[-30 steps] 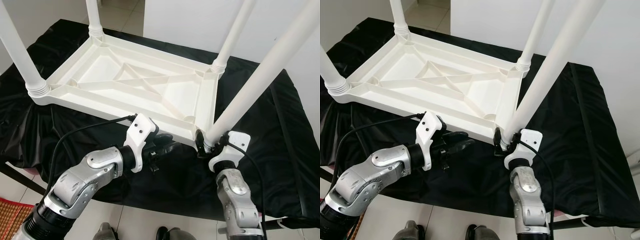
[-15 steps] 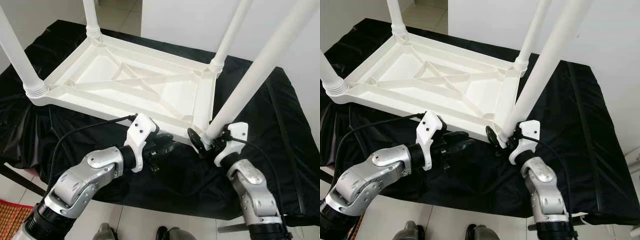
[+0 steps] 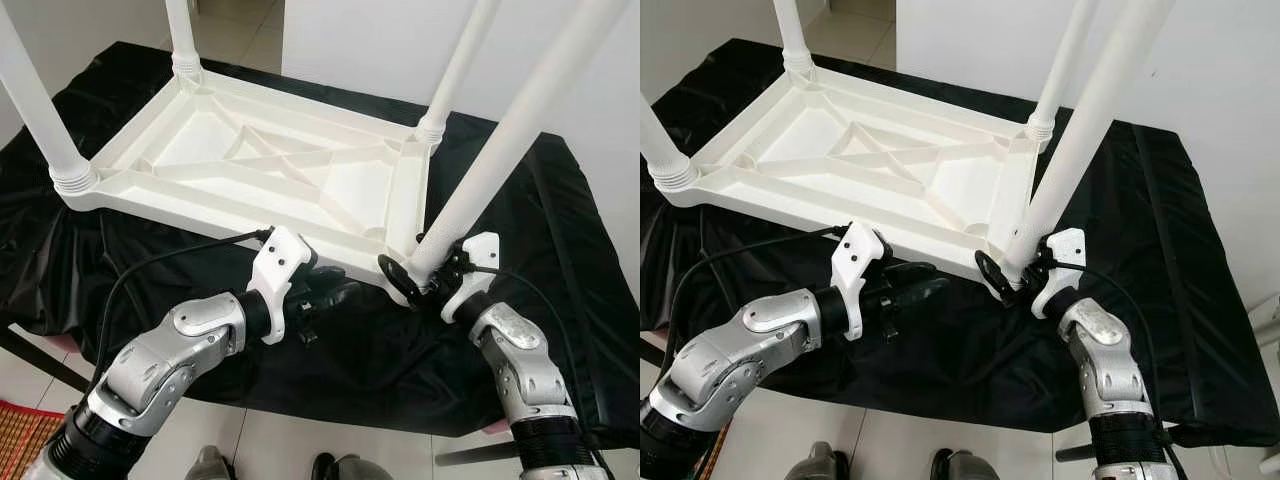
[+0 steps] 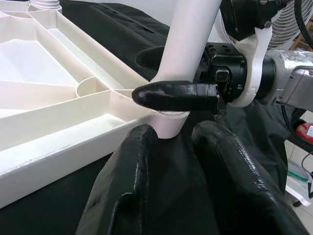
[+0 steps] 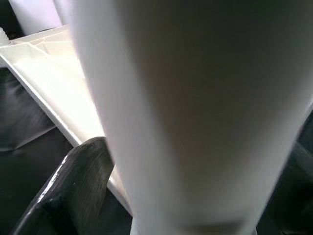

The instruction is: Building children table

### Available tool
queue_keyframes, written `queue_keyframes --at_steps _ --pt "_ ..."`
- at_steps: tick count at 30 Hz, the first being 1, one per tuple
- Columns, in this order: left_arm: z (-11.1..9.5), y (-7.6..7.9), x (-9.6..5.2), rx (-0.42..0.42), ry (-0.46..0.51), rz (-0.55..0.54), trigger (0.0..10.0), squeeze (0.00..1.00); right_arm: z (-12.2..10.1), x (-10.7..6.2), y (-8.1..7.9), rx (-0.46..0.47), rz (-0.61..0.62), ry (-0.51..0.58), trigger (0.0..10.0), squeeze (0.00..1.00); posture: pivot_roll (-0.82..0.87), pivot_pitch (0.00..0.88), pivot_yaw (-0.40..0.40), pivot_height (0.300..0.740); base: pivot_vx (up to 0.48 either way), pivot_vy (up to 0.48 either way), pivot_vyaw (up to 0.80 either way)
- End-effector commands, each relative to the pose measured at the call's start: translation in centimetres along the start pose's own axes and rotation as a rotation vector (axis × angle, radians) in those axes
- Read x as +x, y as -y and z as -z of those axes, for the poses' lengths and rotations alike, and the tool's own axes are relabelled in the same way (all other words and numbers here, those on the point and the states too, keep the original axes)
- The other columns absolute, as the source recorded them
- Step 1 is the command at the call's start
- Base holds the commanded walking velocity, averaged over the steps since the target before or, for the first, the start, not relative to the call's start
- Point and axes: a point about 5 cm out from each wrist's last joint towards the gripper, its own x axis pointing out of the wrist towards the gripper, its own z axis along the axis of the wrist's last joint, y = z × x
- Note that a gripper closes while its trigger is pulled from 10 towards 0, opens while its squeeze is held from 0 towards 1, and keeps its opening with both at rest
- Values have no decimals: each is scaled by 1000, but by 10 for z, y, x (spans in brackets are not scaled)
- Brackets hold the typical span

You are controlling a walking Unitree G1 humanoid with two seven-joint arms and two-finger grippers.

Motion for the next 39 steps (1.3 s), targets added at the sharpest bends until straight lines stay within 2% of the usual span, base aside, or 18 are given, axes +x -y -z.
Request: queue_keyframes --at_steps 1,2,3,4,5,10,18,20,24,27,31,38,39 --pt "0 8 -1 4 -3 119 10000 0 0 -3 5 7 -1 6 7373 0 130 133 -91 740 0 0 0" --pt "0 8 -1 4 -3 119 10000 0 0 -3 5 7 -1 6 7373 0 130 133 -91 740 0 0 0" --pt "-1 8 -1 5 -4 119 10000 0 0 -3 7 9 -8 12 902 0 130 133 -91 740 0 0 0" --pt "-1 8 -1 5 -4 119 10000 0 0 -3 7 9 -8 12 902 0 130 133 -91 740 0 0 0" --pt "-1 8 0 6 -5 121 10000 0 0 -3 7 18 -16 17 0 0 129 130 -88 740 0 0 0" --pt "0 8 -1 5 -6 122 10000 0 3 -6 5 36 -17 10 0 0 129 133 -90 740 0 0 0" --pt "1 9 -2 -8 -2 109 10000 0 12 -11 -8 91 37 -16 0 0 127 143 -103 740 0 0 0" --pt "1 9 -2 -10 1 109 10000 0 15 -10 -9 94 120 -36 0 0 125 150 -103 740 0 0 0" --pt "2 10 -2 -13 0 108 10000 0 14 -9 -14 119 209 -43 0 0 124 151 -109 740 0 0 0" --pt "2 10 -2 -15 2 107 10000 0 15 -9 -19 141 349 -66 0 0 122 153 -109 740 0 0 0" --pt "2 10 -2 -16 2 107 10000 0 17 -10 -20 154 406 -86 0 0 122 153 -109 740 0 0 0" --pt "2 11 -1 -17 5 108 10000 0 19 -7 -46 208 631 -98 0 0 120 154 -115 740 0 0 0" --pt "2 11 -1 -17 5 108 10000 0 19 -7 -46 208 631 -98 0 0 120 154 -115 740 0 0 0"
